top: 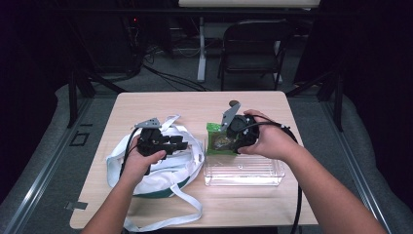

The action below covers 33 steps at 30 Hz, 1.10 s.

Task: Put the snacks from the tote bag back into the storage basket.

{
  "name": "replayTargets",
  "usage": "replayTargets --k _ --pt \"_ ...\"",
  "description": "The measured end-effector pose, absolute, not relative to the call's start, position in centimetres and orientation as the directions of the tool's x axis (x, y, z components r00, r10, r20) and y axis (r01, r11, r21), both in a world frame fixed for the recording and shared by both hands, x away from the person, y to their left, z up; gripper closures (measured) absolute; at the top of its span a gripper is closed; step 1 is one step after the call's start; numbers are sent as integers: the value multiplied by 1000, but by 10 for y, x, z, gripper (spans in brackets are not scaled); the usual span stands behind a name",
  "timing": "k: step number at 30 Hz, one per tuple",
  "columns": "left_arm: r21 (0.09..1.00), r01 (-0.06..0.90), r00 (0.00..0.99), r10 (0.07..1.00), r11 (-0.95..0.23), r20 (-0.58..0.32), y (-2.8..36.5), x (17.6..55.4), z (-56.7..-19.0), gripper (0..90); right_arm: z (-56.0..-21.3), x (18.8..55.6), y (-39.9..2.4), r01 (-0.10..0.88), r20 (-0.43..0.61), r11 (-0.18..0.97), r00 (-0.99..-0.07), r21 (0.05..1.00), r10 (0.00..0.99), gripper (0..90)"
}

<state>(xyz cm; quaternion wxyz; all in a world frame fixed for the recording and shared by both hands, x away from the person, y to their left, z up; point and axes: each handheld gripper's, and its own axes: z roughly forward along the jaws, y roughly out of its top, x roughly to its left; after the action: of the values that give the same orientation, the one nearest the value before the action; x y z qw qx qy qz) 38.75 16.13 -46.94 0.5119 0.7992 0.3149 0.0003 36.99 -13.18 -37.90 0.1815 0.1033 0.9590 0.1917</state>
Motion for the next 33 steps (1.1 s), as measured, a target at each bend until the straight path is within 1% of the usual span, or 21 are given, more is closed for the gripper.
replayTargets --k 4,5,6,9,13,17,25,33 --pt "820 504 800 506 -272 -324 162 388 -469 576 -382 364 -133 133 -306 896 -910 424 280 460" --pt "820 503 800 505 -272 -324 162 388 -469 575 -384 363 -134 139 -296 883 -909 449 293 464" --pt "819 504 799 506 -272 -324 162 388 -469 574 -383 362 -136 144 -294 884 -909 445 296 477" --pt "819 505 798 507 -272 -324 162 388 -470 573 -384 357 -141 188 -245 856 -909 482 337 525" --pt "820 505 798 508 -269 -325 162 388 -470 569 -390 350 -149 239 -184 812 -904 532 386 554" --pt "820 503 799 508 -272 -322 161 388 -470 569 -401 342 -158 264 -165 792 -895 551 414 558" --pt "818 503 797 515 -277 -316 160 387 -470 567 -422 323 -179 337 -125 724 -856 602 502 570" --pt "817 503 797 516 -281 -313 160 387 -471 566 -439 306 -198 384 -124 668 -804 638 581 570"
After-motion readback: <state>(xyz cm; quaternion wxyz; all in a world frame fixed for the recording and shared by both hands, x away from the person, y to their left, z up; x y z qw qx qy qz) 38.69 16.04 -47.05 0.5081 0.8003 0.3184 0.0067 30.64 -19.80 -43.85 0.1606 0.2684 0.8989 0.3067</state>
